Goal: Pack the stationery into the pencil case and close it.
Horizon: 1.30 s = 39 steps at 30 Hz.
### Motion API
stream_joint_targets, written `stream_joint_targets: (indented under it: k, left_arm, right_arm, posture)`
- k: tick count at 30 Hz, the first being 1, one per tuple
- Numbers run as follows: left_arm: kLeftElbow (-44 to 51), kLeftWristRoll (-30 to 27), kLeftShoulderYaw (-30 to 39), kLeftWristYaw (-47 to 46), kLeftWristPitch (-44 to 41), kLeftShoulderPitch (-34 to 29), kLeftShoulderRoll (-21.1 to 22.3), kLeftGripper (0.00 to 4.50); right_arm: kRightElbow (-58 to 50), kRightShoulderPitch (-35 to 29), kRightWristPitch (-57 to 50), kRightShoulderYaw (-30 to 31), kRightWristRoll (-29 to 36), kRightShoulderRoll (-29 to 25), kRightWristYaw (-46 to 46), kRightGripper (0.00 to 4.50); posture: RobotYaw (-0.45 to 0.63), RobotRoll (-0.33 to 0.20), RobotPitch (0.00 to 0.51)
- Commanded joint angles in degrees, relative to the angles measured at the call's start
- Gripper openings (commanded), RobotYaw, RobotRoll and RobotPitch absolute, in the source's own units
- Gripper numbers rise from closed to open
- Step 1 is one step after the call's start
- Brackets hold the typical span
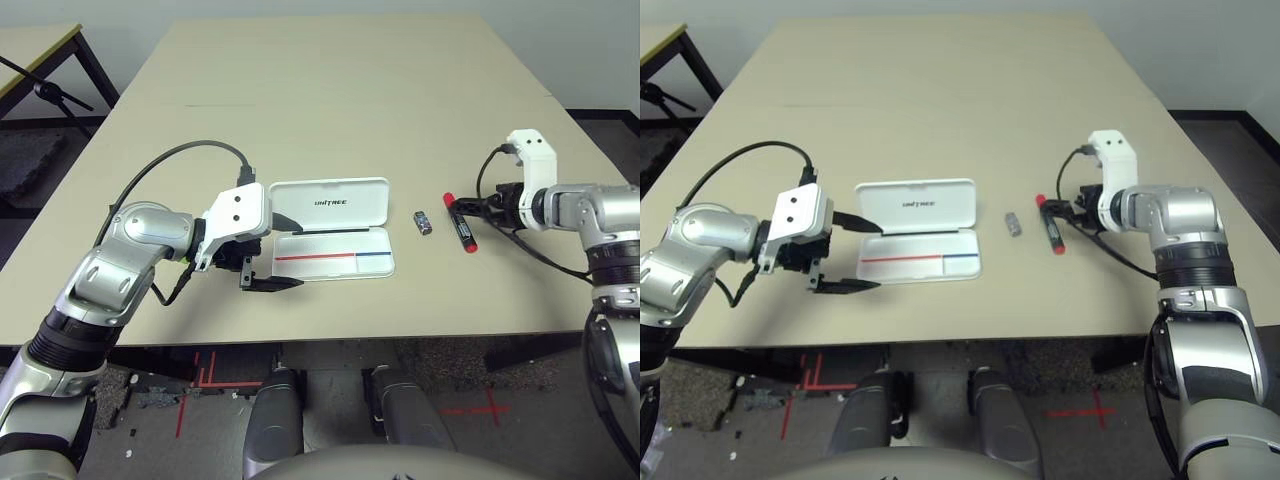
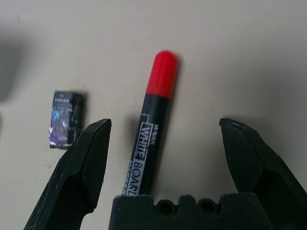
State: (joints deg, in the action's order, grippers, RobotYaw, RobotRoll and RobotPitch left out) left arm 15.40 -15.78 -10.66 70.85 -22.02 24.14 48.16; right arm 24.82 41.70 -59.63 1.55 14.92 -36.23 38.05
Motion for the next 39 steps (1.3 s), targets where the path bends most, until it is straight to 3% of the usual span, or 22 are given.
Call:
stream_joint_targets:
  k: [1, 7, 12, 18, 19, 39]
  left_arm:
    - [1.23, 0.32, -0.79, -0.38, -0.33, -0.45, -0.07, 4.49]
    - [1.63, 0.33, -0.87, -0.82, -0.67, -0.71, -0.11, 4.49]
    - [2.18, 0.22, -0.88, -1.09, -1.00, -1.16, 0.06, 4.50]
    - [2.40, 0.19, -0.82, -0.95, -1.07, -1.51, 0.37, 4.50]
    - [2.26, 0.25, -0.80, -0.85, -0.95, -1.54, 0.46, 4.50]
    - [-0.69, 0.95, 1.99, -0.20, 0.62, -2.88, 5.08, 4.50]
  right_arm:
    - [1.46, -0.23, 0.02, 1.78, -1.26, 0.56, 0.46, 4.50]
    - [3.14, 0.00, 1.21, 2.89, -2.76, 0.89, 0.77, 4.50]
    - [4.12, 0.48, 1.92, 2.52, -3.58, 0.52, 1.18, 2.89]
    - [4.74, 2.56, 3.32, 1.81, -4.24, -1.37, 2.32, 0.62]
    - [4.29, 3.14, 4.07, 2.07, -4.36, -1.94, 3.19, 0.47]
    - [-15.89, 3.62, 29.70, 15.20, -6.95, -16.60, 39.87, 0.47]
  posture:
    - [-0.01, 0.000, 0.107]
    - [0.00, 0.000, 0.112]
    - [0.00, 0.000, 0.115]
    - [0.00, 0.000, 0.116]
    - [0.00, 0.000, 0.116]
    - [0.01, 0.000, 0.119]
